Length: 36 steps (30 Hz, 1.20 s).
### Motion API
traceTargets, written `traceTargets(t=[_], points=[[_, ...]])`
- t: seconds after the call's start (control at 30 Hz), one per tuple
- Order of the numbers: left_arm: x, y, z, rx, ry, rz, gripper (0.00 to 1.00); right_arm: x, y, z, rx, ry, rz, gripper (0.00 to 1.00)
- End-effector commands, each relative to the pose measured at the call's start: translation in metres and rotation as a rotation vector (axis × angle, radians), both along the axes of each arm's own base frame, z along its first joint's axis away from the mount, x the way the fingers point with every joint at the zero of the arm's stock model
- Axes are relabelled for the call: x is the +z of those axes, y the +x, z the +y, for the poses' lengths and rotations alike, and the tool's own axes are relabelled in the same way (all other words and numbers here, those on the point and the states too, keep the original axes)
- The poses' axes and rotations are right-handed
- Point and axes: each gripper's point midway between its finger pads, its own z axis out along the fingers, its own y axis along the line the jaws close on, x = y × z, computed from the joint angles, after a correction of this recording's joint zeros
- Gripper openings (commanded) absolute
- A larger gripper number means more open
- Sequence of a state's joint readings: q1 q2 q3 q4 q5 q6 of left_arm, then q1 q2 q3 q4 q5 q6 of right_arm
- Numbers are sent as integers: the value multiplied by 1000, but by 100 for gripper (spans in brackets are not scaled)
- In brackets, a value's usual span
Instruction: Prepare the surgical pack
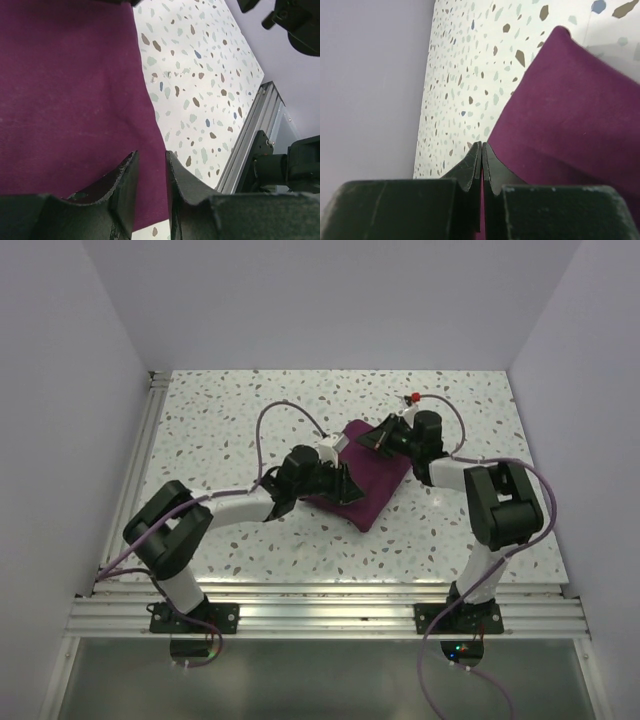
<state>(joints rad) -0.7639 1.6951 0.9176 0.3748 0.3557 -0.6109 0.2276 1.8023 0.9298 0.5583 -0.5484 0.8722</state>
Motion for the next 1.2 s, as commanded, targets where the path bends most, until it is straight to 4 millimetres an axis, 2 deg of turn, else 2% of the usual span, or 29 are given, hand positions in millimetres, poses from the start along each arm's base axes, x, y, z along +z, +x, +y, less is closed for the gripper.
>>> traceTargets(t=[0.0,0.13,0.2,0.23,0.4,0.5,0.53,0.6,0.63,0.67,0.7,0.73,0.77,0.8,0.87,0.9,0.93,0.97,1.0,1.03,1.07,1.1,1.13,1.17], points=[[4,-7,-13,-51,-75,-36,31,10,20,-3,-2,58,-77,0],[-10,-19,-15,-72,-67,-31,29,-9,34,-16,-33,66,-60,0],[-11,-24,-15,-81,-69,-45,28,-21,44,-28,-66,62,-44,0],[-16,-32,-14,-82,-54,-43,28,-18,53,-32,-77,63,-51,0],[-36,-50,-2,-64,-12,-42,27,-30,86,-54,-132,52,-20,0],[-22,-56,10,-7,-11,-115,27,-18,103,-62,-156,35,-36,0],[-5,-60,14,39,0,-170,28,1,110,-63,-159,33,-73,0],[10,-59,20,69,35,-242,30,18,113,-64,-156,14,-99,0],[22,-57,20,86,34,-263,31,32,115,-63,-150,16,-127,0],[28,-60,25,83,47,-260,31,51,113,-62,-144,20,-161,0],[30,-56,29,108,63,-269,31,60,111,-63,-140,22,-176,1],[43,-55,31,122,53,-287,31,65,107,-62,-136,19,-182,4],[42,-56,35,121,71,-283,32,74,104,-63,-135,3,-205,6],[45,-56,38,131,74,-285,33,88,96,-65,-137,-12,-224,14],[54,-55,51,170,90,-296,35,92,84,-71,-149,-68,-247,20],[57,-53,58,199,104,-299,38,108,71,-76,-162,-96,-256,28],[60,-47,75,267,141,-308,45,93,60,-84,-180,-160,-227,32],[62,-44,83,303,158,-311,50,95,52,-88,-195,-187,-229,40],[63,-35,99,385,191,-322,55,122,36,-94,-217,-199,-291,48],[72,-31,114,439,184,-330,60,106,21,-97,-224,-226,-264,64],[69,-30,125,468,208,-325,64,110,10,-104,-243,-264,-289,71],[68,-26,137,507,218,-329,69,123,-5,-115,-300,-297,-308,77],[76,-23,152,551,205,-337,72,111,-18,-123,-325,-326,-285,85],[79,-21,160,581,197,-336,75,109,-28,-130,-343,-365,-292,87]])
